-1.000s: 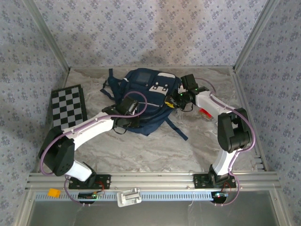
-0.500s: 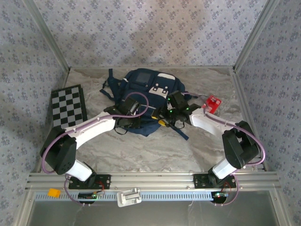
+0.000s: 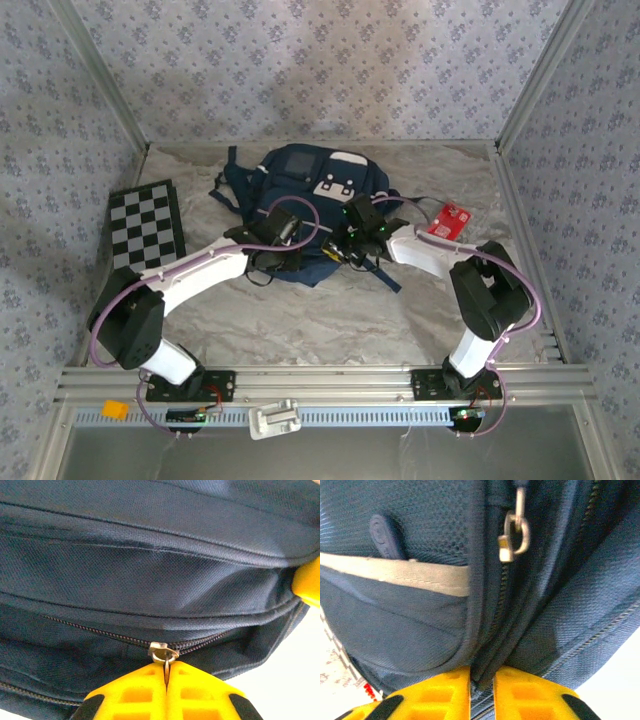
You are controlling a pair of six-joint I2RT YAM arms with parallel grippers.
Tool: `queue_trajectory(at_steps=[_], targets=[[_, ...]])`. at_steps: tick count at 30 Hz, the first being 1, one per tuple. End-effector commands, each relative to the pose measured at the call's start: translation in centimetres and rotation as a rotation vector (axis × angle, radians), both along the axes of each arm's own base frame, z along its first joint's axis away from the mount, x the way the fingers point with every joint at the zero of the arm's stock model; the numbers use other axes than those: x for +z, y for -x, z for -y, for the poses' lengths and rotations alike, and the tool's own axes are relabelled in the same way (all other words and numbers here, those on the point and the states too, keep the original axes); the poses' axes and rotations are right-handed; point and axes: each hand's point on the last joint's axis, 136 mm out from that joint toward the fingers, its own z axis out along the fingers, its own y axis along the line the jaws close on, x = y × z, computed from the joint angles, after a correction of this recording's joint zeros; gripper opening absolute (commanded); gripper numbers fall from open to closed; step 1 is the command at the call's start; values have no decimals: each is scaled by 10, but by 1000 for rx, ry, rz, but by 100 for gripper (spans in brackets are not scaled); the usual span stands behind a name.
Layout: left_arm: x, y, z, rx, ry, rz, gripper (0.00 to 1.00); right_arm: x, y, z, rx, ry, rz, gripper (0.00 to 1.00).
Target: Pack the student bag
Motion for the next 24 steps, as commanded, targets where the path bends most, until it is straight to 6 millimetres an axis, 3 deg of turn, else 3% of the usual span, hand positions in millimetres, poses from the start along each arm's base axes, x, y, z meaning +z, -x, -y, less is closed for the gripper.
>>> queue_trajectory(at_steps=[1, 6, 10, 11, 14, 19, 21, 24], targets=[[-3, 27, -1, -31, -33, -62, 0, 5, -42, 37, -49, 88, 100, 2], [-15, 52, 2, -45, -40, -91, 0, 11, -65, 85, -48, 146, 127, 0], [-19, 42, -25, 4, -160, -45, 0, 14, -80, 113, -74, 158, 138, 0], [-18, 36, -35, 21, -187, -27, 0, 26, -90, 116, -75, 156, 166, 0], [-17, 23, -53, 73, -175, -11, 0, 31, -92, 117, -58, 151, 163, 0], [-1, 13, -33, 49, -45, 40, 0, 46, -75, 93, 7, 91, 166, 0], [5, 12, -23, 38, -8, 65, 0, 54, -63, 84, 36, 62, 156, 20], [9, 11, -15, 25, 17, 86, 0, 60, -39, 76, 42, 54, 129, 43]])
